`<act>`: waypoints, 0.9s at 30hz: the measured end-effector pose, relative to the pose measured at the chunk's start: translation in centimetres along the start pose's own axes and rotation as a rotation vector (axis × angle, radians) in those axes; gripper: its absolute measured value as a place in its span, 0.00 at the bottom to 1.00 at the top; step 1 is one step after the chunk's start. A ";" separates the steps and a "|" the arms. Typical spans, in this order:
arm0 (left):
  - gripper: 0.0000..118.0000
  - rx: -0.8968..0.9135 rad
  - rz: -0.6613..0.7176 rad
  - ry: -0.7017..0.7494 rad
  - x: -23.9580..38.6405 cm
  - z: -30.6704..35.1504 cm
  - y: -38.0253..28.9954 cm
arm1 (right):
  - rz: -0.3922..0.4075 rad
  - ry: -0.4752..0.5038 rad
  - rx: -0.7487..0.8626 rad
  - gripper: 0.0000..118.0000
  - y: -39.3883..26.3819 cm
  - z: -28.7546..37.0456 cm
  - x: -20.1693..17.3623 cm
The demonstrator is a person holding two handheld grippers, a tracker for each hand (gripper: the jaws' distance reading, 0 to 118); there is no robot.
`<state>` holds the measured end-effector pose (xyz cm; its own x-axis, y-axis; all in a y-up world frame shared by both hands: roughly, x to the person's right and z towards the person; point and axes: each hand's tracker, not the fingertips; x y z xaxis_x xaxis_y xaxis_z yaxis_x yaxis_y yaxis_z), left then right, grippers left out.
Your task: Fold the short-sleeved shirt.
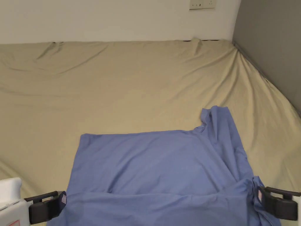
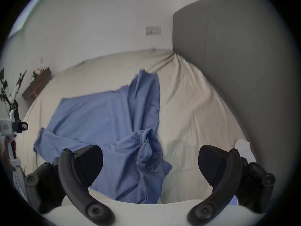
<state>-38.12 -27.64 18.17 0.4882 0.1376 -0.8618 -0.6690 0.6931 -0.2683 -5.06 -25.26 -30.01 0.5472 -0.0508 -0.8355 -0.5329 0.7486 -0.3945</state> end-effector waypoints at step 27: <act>0.82 -0.375 0.113 0.031 0.2 -5.1 -4.7 | -0.121 0.061 -0.003 0.05 -7.9 8.5 -0.7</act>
<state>-37.73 -34.44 17.08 0.3861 0.1731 -0.9061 -0.8790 0.3671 -0.3044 4.29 -25.51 -23.06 0.5673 -0.1815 -0.8033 -0.4671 0.7325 -0.4953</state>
